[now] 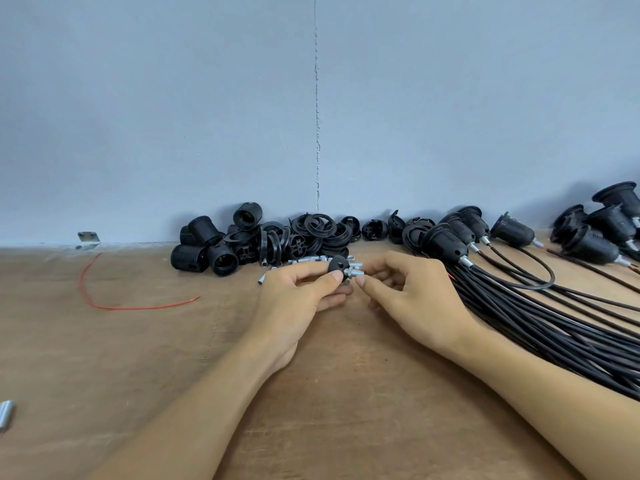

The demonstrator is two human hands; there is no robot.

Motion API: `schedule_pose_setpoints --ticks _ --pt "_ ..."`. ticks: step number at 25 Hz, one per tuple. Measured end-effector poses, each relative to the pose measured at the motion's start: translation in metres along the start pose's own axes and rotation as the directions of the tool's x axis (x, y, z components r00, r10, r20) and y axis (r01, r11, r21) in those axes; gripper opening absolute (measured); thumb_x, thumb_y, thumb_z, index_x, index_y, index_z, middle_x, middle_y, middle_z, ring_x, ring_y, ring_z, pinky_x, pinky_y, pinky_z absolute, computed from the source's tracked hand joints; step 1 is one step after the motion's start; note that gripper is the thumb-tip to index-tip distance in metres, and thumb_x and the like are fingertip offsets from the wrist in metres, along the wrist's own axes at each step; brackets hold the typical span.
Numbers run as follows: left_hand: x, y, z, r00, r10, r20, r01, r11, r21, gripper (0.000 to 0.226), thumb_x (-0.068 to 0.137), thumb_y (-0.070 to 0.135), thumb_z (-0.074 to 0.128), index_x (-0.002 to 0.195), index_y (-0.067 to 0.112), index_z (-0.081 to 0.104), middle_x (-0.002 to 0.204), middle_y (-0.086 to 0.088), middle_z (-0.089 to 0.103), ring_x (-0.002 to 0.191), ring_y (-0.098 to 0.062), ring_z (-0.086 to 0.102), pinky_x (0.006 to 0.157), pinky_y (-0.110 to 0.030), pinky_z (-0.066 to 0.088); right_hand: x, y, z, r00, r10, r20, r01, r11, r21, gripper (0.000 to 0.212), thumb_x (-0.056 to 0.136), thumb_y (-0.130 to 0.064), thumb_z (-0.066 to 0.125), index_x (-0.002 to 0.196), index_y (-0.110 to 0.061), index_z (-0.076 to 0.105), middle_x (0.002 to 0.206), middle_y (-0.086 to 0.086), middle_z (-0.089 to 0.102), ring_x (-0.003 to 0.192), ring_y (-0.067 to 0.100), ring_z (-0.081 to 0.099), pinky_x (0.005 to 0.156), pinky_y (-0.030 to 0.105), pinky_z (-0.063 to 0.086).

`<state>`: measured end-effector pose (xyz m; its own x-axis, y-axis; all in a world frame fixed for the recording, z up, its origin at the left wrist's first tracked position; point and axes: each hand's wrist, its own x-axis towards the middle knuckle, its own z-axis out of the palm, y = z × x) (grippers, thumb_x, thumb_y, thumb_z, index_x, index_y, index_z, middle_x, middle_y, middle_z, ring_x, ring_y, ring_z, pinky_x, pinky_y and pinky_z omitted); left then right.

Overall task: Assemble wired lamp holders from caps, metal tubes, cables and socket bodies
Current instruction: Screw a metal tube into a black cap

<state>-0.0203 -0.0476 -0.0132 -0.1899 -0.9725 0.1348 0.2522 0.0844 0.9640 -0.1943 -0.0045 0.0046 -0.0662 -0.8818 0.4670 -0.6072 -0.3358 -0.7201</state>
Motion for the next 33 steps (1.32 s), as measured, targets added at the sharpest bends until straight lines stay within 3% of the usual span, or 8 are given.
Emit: schedule_pose_setpoints --ticks 6,12,17,22,25,27,31,33 --pt "0.000 -0.001 0.001 1.000 0.030 -0.006 -0.030 0.999 0.031 0.019 0.088 0.006 0.076 0.106 -0.001 0.075 0.091 -0.013 0.079 0.085 -0.028 0.077 0.070 -0.027 0.061 0.002 0.001 0.002 1.000 0.030 -0.005 -0.030 0.999 0.020 0.002 0.089 -0.022 0.074 0.088 -0.021 0.074 0.070 -0.005 0.071 0.060 0.013 0.068 0.066 0.023 0.054" --pt "0.000 -0.002 0.002 0.999 0.038 -0.006 -0.038 0.997 0.062 0.018 0.088 0.009 0.076 0.105 0.002 0.076 0.091 -0.010 0.079 0.083 -0.026 0.077 0.067 -0.026 0.060 0.005 0.001 0.000 0.990 0.108 0.088 -0.121 0.978 0.170 0.006 0.093 -0.020 0.069 0.089 -0.018 0.071 0.069 0.006 0.070 0.054 0.018 0.067 0.060 0.032 0.057" --pt "0.000 -0.003 0.002 0.999 0.039 -0.014 -0.039 0.998 0.057 0.015 0.089 0.008 0.076 0.103 0.003 0.077 0.092 -0.010 0.079 0.084 -0.026 0.077 0.066 -0.026 0.060 0.004 0.002 0.000 0.996 -0.079 0.033 0.082 0.991 -0.101 0.004 0.094 -0.021 0.068 0.091 -0.021 0.070 0.067 -0.016 0.063 0.063 0.004 0.062 0.063 0.010 0.043" --pt "-0.002 -0.002 0.004 0.996 0.089 -0.031 -0.084 0.987 0.136 0.008 0.090 0.012 0.076 0.087 0.016 0.082 0.083 -0.007 0.078 0.075 -0.024 0.077 0.063 -0.028 0.060 0.004 0.001 -0.002 0.969 -0.243 0.034 0.243 0.931 -0.273 0.010 0.095 -0.019 0.066 0.103 -0.016 0.071 0.084 -0.008 0.068 0.079 0.006 0.060 0.073 0.021 0.045" --pt "-0.002 -0.003 0.004 0.995 0.098 -0.019 -0.093 0.981 0.169 0.008 0.091 0.012 0.075 0.092 0.016 0.082 0.086 -0.006 0.079 0.078 -0.023 0.077 0.066 -0.030 0.061 0.003 -0.001 0.000 0.985 -0.169 0.029 0.171 0.954 -0.245 0.011 0.097 -0.027 0.063 0.093 -0.022 0.071 0.077 -0.011 0.068 0.073 0.007 0.061 0.067 0.021 0.045" --pt "-0.003 -0.002 0.004 0.995 0.102 0.005 -0.101 0.978 0.185 0.011 0.091 0.011 0.074 0.091 0.018 0.083 0.089 -0.005 0.079 0.080 -0.021 0.077 0.069 -0.031 0.063 0.003 -0.002 0.002 0.995 -0.078 0.063 0.091 0.969 -0.230 0.026 0.100 -0.031 0.056 0.079 -0.022 0.067 0.066 -0.005 0.066 0.062 0.009 0.058 0.063 0.028 0.045" --pt "-0.005 0.001 0.003 0.993 0.104 0.051 -0.112 0.976 0.187 0.018 0.090 0.012 0.075 0.091 0.028 0.083 0.093 -0.001 0.080 0.086 -0.018 0.077 0.074 -0.033 0.064 0.008 -0.006 -0.001 0.970 0.202 0.137 -0.203 0.979 -0.008 0.049 0.105 -0.041 0.042 0.065 -0.018 0.059 0.055 -0.002 0.060 0.046 0.004 0.045 0.059 0.028 0.040" --pt "-0.005 0.002 0.005 0.993 0.108 0.047 -0.115 0.977 0.179 0.018 0.091 0.013 0.075 0.090 0.029 0.083 0.093 0.000 0.079 0.086 -0.017 0.077 0.072 -0.032 0.064 0.008 -0.008 -0.002 0.966 0.215 0.142 -0.226 0.972 0.065 0.050 0.103 -0.047 0.042 0.068 -0.019 0.064 0.058 -0.002 0.063 0.045 0.001 0.047 0.060 0.027 0.038"
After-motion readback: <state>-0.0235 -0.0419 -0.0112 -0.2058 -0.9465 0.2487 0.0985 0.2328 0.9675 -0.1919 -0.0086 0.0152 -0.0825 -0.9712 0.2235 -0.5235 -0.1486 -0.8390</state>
